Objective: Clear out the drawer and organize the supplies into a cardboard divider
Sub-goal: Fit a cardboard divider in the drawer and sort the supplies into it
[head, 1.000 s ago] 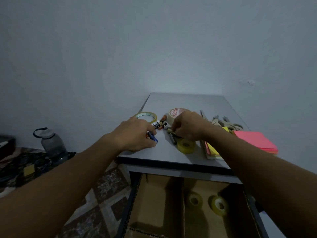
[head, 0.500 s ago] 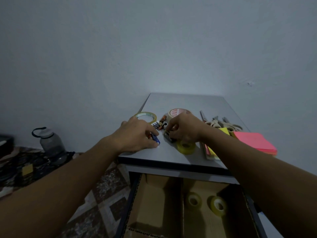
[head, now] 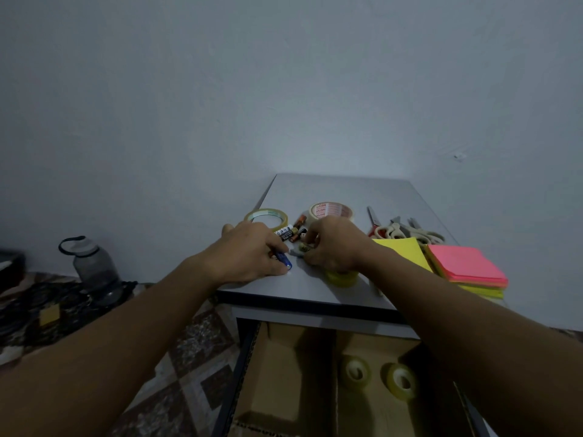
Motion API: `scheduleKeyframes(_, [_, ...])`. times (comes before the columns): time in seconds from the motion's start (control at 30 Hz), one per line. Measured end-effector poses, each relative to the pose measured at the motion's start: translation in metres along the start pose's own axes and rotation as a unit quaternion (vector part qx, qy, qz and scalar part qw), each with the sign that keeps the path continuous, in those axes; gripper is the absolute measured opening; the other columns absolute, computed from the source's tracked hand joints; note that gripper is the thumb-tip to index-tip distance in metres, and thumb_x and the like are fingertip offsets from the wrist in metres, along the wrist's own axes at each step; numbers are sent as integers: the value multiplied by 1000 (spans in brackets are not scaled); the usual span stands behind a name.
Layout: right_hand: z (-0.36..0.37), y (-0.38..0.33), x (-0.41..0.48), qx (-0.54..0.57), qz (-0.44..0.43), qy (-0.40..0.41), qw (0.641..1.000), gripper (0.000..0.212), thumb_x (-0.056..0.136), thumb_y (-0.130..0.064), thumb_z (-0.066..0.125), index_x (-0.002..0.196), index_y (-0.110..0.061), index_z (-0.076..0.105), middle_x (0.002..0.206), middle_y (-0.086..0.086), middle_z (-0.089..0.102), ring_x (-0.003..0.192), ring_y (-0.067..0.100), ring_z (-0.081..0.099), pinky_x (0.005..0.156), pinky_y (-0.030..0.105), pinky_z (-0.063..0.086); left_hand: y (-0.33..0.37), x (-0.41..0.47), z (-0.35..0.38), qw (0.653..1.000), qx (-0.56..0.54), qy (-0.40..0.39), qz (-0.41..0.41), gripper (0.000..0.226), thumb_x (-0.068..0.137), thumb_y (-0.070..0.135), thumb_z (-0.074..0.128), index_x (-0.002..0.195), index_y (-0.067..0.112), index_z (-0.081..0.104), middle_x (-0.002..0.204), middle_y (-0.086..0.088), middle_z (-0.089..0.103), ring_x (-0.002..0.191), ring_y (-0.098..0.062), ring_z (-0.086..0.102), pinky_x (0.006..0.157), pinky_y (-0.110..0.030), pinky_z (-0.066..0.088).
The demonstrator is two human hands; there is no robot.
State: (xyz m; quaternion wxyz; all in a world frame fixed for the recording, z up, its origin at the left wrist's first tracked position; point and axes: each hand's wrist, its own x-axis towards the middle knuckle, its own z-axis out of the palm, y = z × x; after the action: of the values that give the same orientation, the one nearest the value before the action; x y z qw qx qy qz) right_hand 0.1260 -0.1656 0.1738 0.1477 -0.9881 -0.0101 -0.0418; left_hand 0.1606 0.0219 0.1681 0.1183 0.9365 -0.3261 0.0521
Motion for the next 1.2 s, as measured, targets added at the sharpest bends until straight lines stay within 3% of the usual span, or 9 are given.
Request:
scheduleKeyframes(0.13, [4,0,5,-10,25,0,1000,19,82,-34,69,83,-15,65,77,3,64,73,18,61,58,28,48,2,3,-1,1000,12,-13,4,42,83,53,70,122,38,67,127,8,64,121,-19,50,90,-38,29])
scheduleKeyframes(0.27, [1,-3,5,-8,14,-19,1000,20,85,-25,69,100,-12,70,93,5,68,86,18,63,72,28,55,2,6,-1,1000,13,-24,6,43,81,55,71,121,40,67,122,9,66,118,-18,51,90,-40,31])
scheduleKeyframes(0.47, [0,-2,7,12,22,-25,999,16,88,-25,67,94,-10,69,86,6,68,81,18,65,75,31,58,1,8,1,1000,1,-15,6,45,77,57,73,118,38,68,104,14,65,107,-13,52,86,-36,29])
scheduleKeyframes(0.63, [-7,-6,1,17,13,-31,999,24,87,-17,68,109,-10,67,105,8,68,96,21,63,83,31,56,-2,10,2,998,-53,-12,-3,43,75,51,79,114,35,71,82,24,55,95,-9,53,93,-40,43])
scheduleKeyframes(0.77, [-7,-4,0,32,13,-22,999,27,88,-9,66,114,-11,65,108,8,65,93,18,58,69,22,50,-5,10,4,997,-71,-6,1,45,73,50,81,114,34,72,84,24,56,97,-10,53,95,-43,47])
scheduleKeyframes(0.87, [-4,-2,-1,37,12,-2,999,29,87,-8,66,115,-13,66,110,7,65,97,19,59,77,27,53,-7,10,4,996,-91,-9,1,44,72,47,82,113,34,72,77,25,57,91,-8,53,94,-43,47])
scheduleKeyframes(1.03, [0,0,-1,45,12,20,999,28,86,-11,68,114,-13,66,108,8,67,95,20,62,79,31,56,-3,12,0,997,-75,-23,15,46,74,45,82,117,31,72,84,21,57,93,-9,52,96,-44,47])
scheduleKeyframes(1.2, [-4,-1,-5,61,15,40,997,28,87,-8,65,115,-12,66,107,6,66,94,18,60,68,20,49,-6,11,3,997,-70,-15,23,48,75,46,81,119,33,71,98,10,65,103,-17,57,96,-45,48])
